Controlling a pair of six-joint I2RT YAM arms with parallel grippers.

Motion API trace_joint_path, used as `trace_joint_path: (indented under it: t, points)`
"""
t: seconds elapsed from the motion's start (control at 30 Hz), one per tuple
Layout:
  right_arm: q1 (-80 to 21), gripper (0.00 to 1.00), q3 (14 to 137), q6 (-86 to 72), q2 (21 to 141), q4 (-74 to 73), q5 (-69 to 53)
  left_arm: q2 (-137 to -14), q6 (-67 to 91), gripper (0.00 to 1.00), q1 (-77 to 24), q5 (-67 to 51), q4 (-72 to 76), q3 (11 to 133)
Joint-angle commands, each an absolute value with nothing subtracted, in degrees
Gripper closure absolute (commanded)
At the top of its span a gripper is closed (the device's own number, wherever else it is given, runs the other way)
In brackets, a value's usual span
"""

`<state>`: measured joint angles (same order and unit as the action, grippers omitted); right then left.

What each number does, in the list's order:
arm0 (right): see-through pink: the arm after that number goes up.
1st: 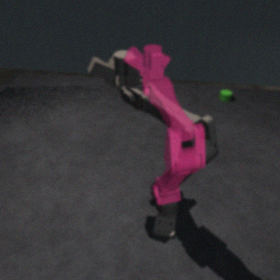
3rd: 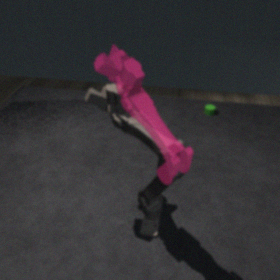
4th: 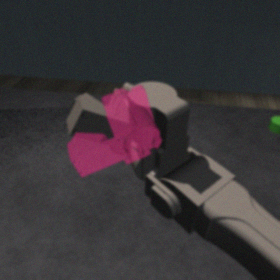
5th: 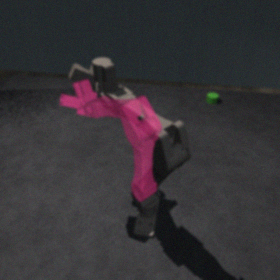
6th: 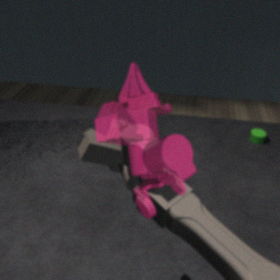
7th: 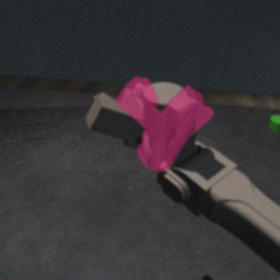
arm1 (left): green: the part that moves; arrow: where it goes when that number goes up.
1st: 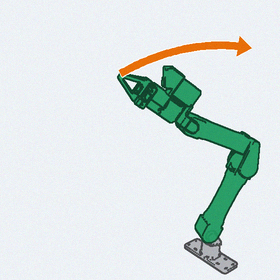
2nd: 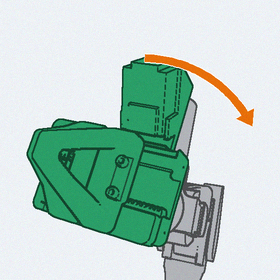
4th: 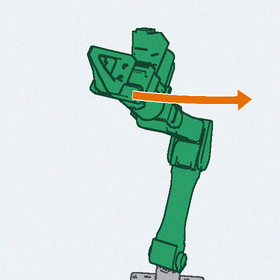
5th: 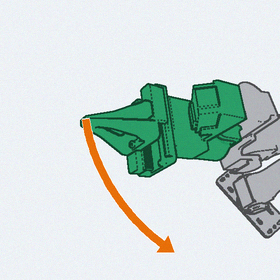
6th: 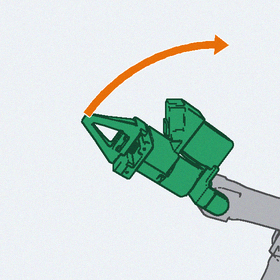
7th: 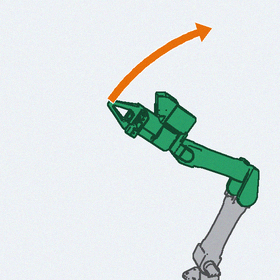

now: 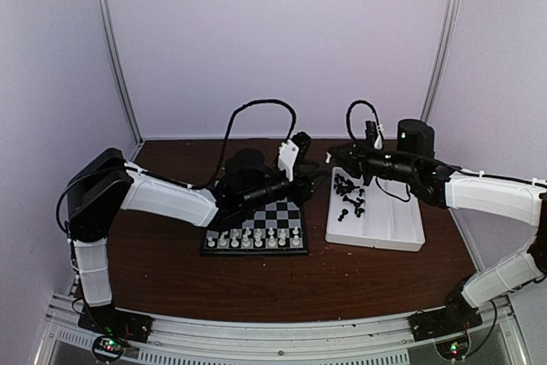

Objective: Set up the chess pieces on the board
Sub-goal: Place the chess piece on the chessboard.

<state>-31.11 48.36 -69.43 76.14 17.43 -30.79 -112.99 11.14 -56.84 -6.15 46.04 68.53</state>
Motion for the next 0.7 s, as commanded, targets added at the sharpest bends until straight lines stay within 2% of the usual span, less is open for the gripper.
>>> trace_joint_path:
  t: [0.0, 0.27, 0.43, 0.67]
  points:
    - [-32.09, 0.93, 47.4, -69.86, 74.55, 18.71, -30.16, -113.88, 10.61, 0.63, -56.6, -5.58, 48.02, 70.66]
    - [-32.85, 0.93, 46.24, -70.71, 74.75, 20.09, -30.2, -113.77, 10.61, 0.7, -56.59, -6.41, 48.31, 71.25]
    - [-33.2, 0.93, 45.95, -70.84, 74.62, 20.46, -30.32, -113.77, 10.55, 0.7, -56.49, -5.71, 47.98, 71.58]
    - [-33.49, 0.93, 45.07, -71.72, 74.19, 21.97, -30.08, -114.06, 10.77, 0.8, -56.51, -5.78, 47.14, 72.3]
